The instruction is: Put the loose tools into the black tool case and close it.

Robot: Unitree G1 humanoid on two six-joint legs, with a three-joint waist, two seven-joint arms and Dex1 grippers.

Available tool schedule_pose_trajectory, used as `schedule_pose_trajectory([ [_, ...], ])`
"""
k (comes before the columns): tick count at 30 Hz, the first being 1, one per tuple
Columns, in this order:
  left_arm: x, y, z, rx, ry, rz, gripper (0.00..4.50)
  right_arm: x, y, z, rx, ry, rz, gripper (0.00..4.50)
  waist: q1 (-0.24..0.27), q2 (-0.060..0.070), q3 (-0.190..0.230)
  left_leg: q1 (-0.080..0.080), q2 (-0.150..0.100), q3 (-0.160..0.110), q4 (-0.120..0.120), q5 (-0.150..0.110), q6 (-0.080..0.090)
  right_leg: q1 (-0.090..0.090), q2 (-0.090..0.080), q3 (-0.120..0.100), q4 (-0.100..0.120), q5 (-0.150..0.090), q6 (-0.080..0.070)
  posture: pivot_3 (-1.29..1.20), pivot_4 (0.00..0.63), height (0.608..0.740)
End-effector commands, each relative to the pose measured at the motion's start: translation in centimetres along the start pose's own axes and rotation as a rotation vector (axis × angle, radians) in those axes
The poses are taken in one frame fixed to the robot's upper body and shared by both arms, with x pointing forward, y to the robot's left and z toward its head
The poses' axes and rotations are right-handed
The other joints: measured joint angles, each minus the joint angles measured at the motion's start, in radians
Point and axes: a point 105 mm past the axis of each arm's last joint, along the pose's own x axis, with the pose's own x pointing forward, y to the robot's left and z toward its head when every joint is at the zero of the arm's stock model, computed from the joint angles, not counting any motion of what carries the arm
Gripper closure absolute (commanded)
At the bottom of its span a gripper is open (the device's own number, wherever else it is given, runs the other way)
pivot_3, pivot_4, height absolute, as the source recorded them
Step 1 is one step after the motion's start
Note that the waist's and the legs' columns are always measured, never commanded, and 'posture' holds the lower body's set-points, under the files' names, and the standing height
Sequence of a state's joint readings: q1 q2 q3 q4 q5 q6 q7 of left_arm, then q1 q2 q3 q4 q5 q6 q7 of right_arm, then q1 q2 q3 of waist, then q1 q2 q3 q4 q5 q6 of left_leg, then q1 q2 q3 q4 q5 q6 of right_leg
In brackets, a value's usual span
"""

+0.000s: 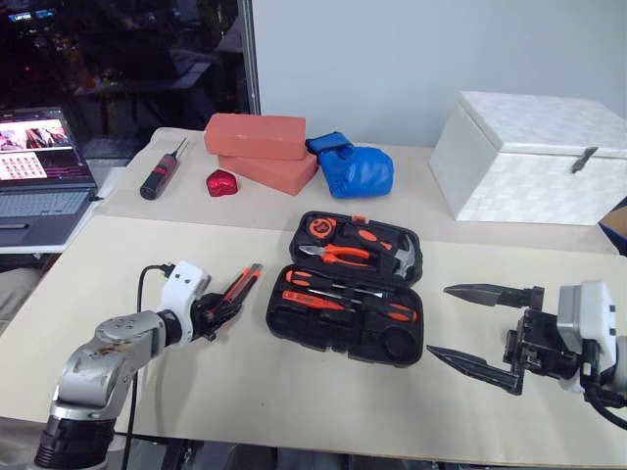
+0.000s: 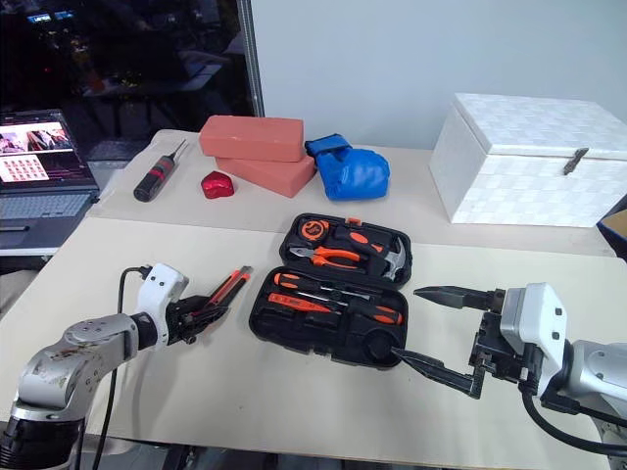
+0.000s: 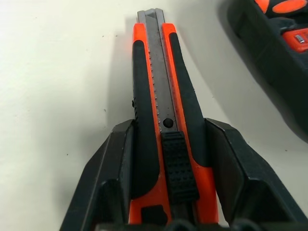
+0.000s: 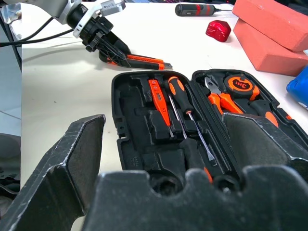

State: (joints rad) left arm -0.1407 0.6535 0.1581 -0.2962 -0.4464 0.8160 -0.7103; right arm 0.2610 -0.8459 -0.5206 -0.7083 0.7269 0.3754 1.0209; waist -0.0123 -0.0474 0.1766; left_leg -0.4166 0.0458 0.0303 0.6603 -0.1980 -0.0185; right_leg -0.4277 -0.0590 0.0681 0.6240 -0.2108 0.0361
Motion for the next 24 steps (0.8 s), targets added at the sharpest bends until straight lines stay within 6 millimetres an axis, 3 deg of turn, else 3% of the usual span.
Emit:
schedule_pose_trajectory([
  [1,-2.4,-2.2,6.0,0.186,-0.156,-0.321,2.75,-0.4,0.3,0.7,-0.035,-0.007,-0.006,0.00,0.002,-0.001,0.001,-0.001,0.000,0.000,0.000,0.000,0.000,-0.001,0.000,0.000,0.000,0.000,0.000,0.00,0.150,0.740],
  [4,-1.9,-4.8,8.0,0.378,-0.073,-0.626,2.75,-0.9,0.4,0.6,-0.037,0.004,-0.018,0.00,0.020,-0.002,0.001,-0.008,0.001,0.000,0.000,0.000,0.000,-0.008,0.001,-0.003,0.001,0.000,-0.002,0.00,0.150,0.740],
  [6,-0.8,-5.8,7.5,0.465,0.004,-0.717,2.75,-1.0,0.3,0.7,-0.036,0.008,-0.026,0.00,0.023,0.005,-0.003,-0.007,-0.001,0.001,0.000,0.001,0.001,-0.006,-0.001,-0.002,0.000,0.000,-0.002,0.00,0.150,0.740],
  [10,3.5,-8.3,6.4,0.664,0.065,-0.840,2.75,-1.4,0.6,0.8,-0.045,0.034,-0.039,0.00,0.020,0.010,-0.006,-0.003,-0.001,0.003,0.000,0.003,0.010,0.004,-0.001,0.000,-0.009,0.000,0.001,0.00,0.150,0.740],
  [16,6.5,-9.3,5.7,0.714,0.095,-0.855,2.75,-1.6,0.9,0.8,-0.047,0.062,-0.042,0.00,0.009,0.006,-0.003,-0.008,0.000,0.000,0.000,0.002,0.012,0.001,0.003,0.000,-0.009,0.001,0.003,0.00,0.150,0.740],
  [24,7.3,-10.0,4.1,0.742,0.156,-0.886,2.75,-2.1,1.2,0.8,-0.040,0.081,-0.057,0.00,0.009,0.006,-0.003,-0.007,0.000,0.000,0.001,0.002,0.012,0.002,0.002,0.001,-0.009,0.001,0.004,0.00,0.150,0.740],
])
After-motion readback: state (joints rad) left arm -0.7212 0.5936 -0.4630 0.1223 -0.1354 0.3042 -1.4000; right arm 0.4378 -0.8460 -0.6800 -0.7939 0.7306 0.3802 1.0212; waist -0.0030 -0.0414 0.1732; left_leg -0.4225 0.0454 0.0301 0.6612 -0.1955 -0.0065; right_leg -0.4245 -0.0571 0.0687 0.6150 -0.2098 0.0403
